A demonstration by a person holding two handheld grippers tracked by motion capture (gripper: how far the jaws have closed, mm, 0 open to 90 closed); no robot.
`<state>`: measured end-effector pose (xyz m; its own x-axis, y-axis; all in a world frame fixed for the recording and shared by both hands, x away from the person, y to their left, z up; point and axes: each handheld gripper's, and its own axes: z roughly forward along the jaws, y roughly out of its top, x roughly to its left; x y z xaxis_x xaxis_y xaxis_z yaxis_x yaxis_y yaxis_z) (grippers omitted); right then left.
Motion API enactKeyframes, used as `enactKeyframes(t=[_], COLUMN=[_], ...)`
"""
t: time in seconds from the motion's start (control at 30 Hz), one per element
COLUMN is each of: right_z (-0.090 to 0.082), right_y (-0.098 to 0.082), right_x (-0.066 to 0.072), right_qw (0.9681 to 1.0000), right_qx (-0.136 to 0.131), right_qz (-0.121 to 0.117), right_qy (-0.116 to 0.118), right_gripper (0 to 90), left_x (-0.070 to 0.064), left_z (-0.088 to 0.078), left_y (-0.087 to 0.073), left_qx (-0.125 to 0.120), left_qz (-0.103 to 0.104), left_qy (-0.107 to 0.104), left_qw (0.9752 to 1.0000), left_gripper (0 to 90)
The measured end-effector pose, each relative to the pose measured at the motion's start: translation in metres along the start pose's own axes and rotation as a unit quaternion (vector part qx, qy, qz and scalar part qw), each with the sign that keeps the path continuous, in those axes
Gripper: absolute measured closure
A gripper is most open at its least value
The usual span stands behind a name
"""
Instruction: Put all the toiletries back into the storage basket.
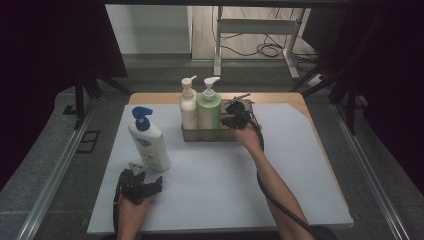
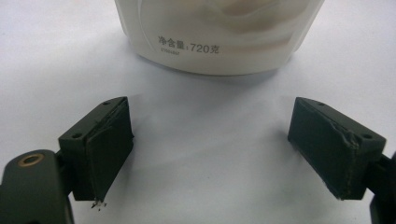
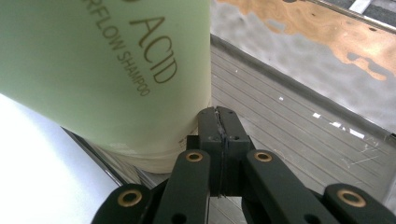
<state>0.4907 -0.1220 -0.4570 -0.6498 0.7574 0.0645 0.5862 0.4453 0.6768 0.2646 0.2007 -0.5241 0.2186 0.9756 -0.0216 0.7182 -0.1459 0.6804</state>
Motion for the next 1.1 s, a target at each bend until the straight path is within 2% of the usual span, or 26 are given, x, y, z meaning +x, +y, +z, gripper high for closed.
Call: enactKeyframes(t=[0.4,0.67,0.9,1.1], right_z=[-0.002,-0.012,-0.02,-0.027], right_y=[0.0,-0.001,-0.005,-0.01], right_x=[0.001,0.0,0.001,0.001], right_qw=[1.0,0.9999,0.9996,0.9993], right_qx=[-0.002,-0.014,-0.025,-0.033], right_qz=[-0.001,-0.006,-0.015,-0.017], right_qy=[0.002,0.003,0.005,0.004], right_gripper=[89.5,82.8,74.8,60.7], left_x=[0.0,0.0,0.0,0.0], left_z=[0.0,0.0,0.0,0.0], left_y=[0.0,0.0,0.0,0.0], left_qx=[0.0,0.0,0.0,0.0], left_qz=[0.0,0.0,0.0,0.0], left_qy=[0.0,0.0,0.0,0.0], left_qw=[1.0,1.0,1.0,1.0], left_gripper=[13.7,13.7,13.7,13.7])
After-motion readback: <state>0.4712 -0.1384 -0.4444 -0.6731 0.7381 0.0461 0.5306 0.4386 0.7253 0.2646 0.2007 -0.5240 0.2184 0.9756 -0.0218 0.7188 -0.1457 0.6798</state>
